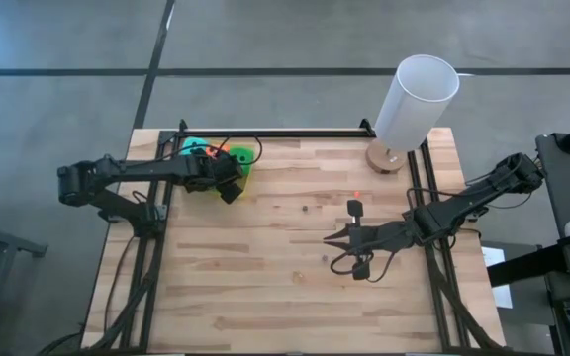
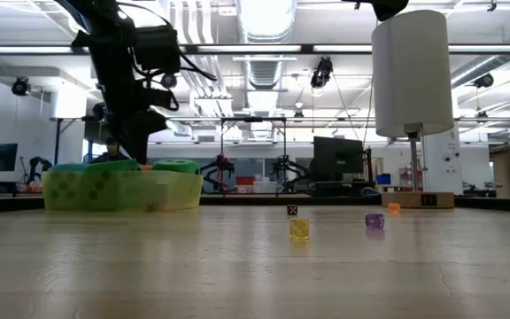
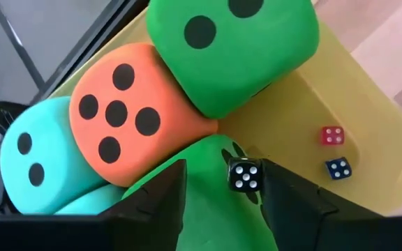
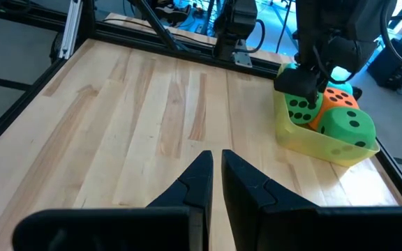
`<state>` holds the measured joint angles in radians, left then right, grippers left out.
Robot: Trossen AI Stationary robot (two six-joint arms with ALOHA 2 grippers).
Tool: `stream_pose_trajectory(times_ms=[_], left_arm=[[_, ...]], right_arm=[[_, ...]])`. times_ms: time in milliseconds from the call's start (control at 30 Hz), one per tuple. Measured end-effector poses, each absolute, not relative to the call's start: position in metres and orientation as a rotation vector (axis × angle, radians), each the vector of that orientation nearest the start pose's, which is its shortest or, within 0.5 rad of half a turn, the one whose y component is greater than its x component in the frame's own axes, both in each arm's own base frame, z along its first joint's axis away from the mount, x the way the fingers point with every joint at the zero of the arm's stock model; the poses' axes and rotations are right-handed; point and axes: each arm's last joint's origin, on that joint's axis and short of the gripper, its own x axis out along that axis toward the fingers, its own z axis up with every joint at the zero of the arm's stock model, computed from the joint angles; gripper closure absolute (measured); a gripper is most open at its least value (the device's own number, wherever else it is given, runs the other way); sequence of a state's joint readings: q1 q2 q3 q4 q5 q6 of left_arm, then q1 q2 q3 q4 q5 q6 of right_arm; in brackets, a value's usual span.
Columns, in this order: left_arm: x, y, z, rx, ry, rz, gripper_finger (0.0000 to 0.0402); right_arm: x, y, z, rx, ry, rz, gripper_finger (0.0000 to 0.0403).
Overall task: Pick & Place Dice
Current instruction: Put the left black small die into the yellow container, then put the black small die into the yellow container
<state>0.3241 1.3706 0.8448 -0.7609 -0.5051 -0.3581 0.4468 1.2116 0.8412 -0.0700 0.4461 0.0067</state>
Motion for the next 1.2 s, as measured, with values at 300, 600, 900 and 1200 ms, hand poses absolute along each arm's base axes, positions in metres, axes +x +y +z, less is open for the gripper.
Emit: stream_pose_trajectory(times_ms=[300, 600, 900, 1200], left_arm=[[0.215, 0.092, 0.196, -0.181, 1.183, 0.922, 0.0238], [0.211, 0.091, 0.189, -0.177, 1.200, 0.926, 0.0230], [0.216, 0.092, 0.201, -0.205, 1.155, 0.903, 0.0222], [0.213, 0.084, 0.233, -0.221, 1.016, 0.866, 0.0237]], right_arm=[[0.242, 0.102, 0.278, -0.183, 0.397, -0.001, 0.0374], [0.242, 0.102, 0.278, -0.184, 0.397, -0.001, 0.0374], [0.242, 0.102, 0.278, -0.183, 0.397, -0.001, 0.0374], [0.242, 0.102, 0.278, -0.184, 0.397, -0.001, 0.0374]])
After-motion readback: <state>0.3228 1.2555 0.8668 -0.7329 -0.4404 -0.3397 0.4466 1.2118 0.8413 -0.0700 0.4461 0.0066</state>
